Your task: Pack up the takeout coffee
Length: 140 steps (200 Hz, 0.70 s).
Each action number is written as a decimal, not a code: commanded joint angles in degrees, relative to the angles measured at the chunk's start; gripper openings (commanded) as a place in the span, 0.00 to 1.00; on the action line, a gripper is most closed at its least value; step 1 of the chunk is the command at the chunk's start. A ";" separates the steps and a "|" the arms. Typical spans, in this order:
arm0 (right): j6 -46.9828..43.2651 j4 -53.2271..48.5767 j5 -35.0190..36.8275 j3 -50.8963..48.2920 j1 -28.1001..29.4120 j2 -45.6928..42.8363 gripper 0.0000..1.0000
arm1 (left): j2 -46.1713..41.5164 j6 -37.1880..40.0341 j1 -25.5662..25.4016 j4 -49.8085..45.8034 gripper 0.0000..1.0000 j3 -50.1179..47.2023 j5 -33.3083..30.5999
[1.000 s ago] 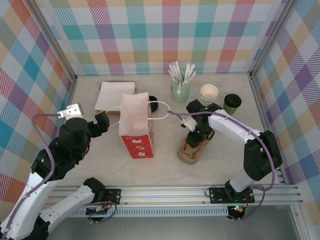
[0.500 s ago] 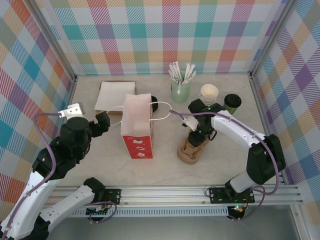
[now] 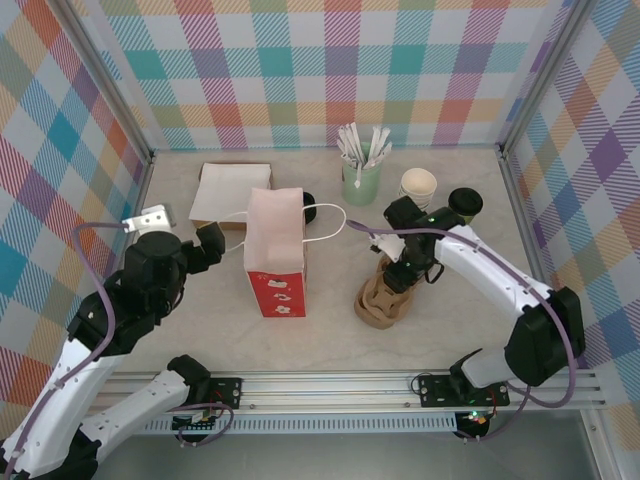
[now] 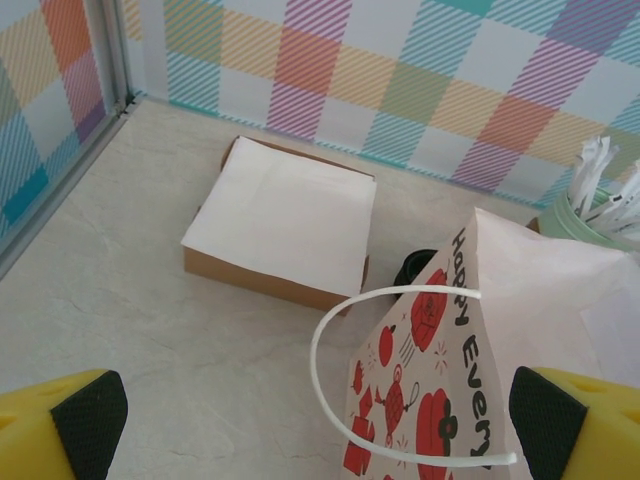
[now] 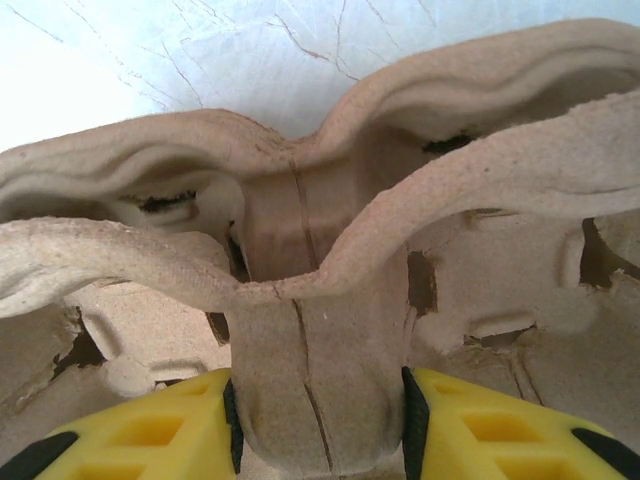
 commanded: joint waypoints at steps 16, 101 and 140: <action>0.35 -5.13 3.26 2.71 0.11 -4.58 0.44 | 3.20 -0.80 0.49 2.54 1.00 0.45 6.92; 1.08 -10.30 9.48 14.06 -1.16 -13.38 0.39 | 12.67 -4.94 0.53 -2.77 0.99 4.95 14.51; -0.65 -9.67 2.54 25.20 -1.16 -13.56 0.37 | 16.44 -4.42 0.58 -1.70 0.94 4.95 16.93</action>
